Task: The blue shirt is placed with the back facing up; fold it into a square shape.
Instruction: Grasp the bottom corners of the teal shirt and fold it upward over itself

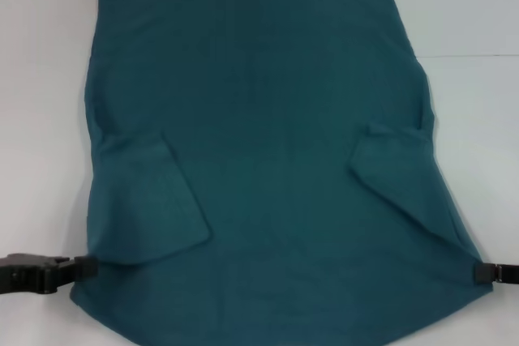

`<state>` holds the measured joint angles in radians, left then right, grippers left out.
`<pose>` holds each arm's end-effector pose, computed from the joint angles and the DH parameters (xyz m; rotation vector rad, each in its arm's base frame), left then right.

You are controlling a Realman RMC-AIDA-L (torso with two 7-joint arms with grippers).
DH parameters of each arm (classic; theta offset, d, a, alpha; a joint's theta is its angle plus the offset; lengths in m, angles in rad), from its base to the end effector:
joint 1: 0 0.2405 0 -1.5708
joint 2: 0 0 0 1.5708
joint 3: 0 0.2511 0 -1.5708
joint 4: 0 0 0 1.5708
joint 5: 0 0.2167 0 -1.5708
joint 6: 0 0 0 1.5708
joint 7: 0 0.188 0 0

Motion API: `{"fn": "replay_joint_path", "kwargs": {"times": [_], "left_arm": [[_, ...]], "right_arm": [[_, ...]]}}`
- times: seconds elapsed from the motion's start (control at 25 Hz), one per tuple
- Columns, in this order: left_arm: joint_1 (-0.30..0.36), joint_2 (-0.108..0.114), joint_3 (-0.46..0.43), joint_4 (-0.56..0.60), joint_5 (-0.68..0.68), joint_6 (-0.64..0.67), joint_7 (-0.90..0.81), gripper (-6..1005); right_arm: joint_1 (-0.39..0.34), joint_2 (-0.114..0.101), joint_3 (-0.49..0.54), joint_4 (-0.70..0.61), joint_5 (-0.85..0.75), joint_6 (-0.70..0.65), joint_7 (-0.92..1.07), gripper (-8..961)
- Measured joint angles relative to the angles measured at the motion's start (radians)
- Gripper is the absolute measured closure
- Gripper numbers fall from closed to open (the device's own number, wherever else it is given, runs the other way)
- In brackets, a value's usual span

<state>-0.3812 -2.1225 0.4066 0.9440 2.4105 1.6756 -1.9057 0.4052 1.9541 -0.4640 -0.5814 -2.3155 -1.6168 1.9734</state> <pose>-0.3356 0.2913 0.0081 -2.3924 -1.4634 -0.4137 0.3529 0.2896 0.0047 -2.3296 1.7336 0.5219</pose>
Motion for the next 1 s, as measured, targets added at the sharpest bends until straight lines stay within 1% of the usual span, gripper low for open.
{"fn": "replay_joint_path", "kwargs": {"times": [0.32,0.72,1.0], "left_arm": [[0.035,0.007,-0.067,0.010,0.001,0.123,-0.002,985],[0.064,0.009,-0.136,0.012,0.001,0.238,-0.002,984],[0.076,0.007,-0.140,0.012,0.009,0.289,-0.021,984]], "right_arm": [[-0.062,-0.001,0.071,0.000,0.001,-0.093,-0.106,931],[-0.130,-0.023,0.079,0.000,-0.004,-0.165,-0.168,931],[-0.176,-0.035,0.072,0.000,-0.007,-0.201,-0.201,931]]}}
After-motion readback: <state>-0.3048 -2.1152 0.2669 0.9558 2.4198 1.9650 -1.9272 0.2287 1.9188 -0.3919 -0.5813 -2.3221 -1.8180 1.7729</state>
